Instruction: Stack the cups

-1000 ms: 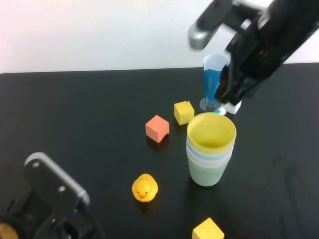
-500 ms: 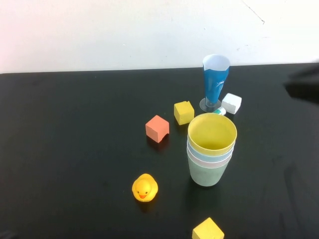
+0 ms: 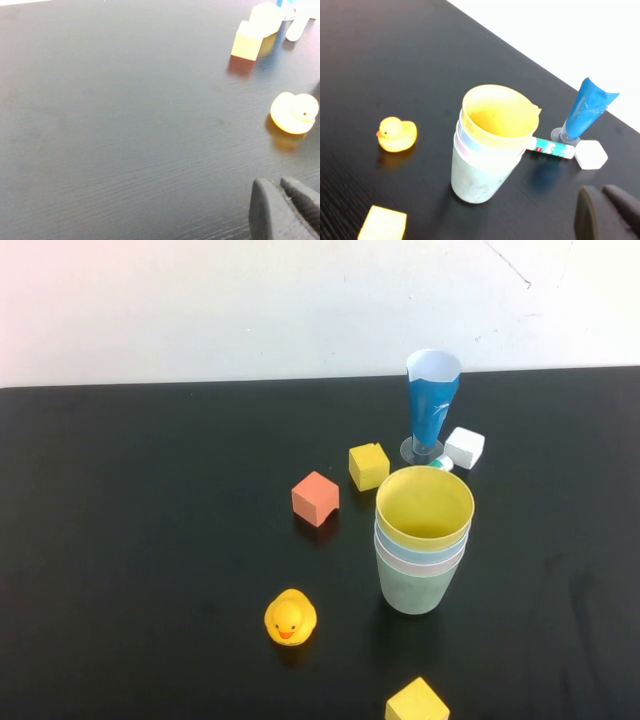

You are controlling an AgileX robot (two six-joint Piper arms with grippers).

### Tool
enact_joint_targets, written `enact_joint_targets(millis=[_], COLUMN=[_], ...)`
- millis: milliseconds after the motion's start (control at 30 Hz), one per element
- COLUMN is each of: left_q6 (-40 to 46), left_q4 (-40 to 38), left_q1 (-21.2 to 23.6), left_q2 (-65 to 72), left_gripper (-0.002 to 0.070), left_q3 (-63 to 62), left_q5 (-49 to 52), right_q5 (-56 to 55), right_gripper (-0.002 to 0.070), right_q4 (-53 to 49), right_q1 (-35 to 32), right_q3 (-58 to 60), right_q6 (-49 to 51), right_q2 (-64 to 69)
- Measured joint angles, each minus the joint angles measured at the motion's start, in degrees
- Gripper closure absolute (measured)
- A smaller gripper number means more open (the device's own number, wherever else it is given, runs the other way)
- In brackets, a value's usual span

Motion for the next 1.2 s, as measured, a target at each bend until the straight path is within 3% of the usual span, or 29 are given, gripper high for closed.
enact_joint_targets(millis=[500, 700, 933, 1067, 1200], left_q6=[0.5, 0.5, 0.5, 0.5, 0.5], left_q4=[0.0, 0.0, 0.1, 0.1, 0.1], left_q1=[0.0, 0.0, 0.0, 0.0, 0.0], left_q2=[0.0, 0.0, 0.0, 0.0, 0.0], left_gripper=[0.0675, 0.0675, 0.0675, 0.0675, 0.0675], left_q3=[0.0, 0.0, 0.0, 0.0, 0.0], left_q5=[0.0, 0.1, 0.1, 0.1, 0.1], right_q5=[-0.3, 1.5, 1.1, 1.1, 1.1], right_gripper=[0.0678, 0.0678, 0.0678, 0.0678, 0.0678], right_q4=[-0.6, -18.6, -20.6, -20.6, -18.8], right_q1=[0.0, 0.0, -0.3, -5.6, -16.4], right_q3=[0.3, 1.3, 9.9, 17.7, 24.4], right_q6=[0.0, 7.5, 14.4, 17.3, 17.9], right_q2=[0.0, -2.3, -12.8, -22.7, -33.4])
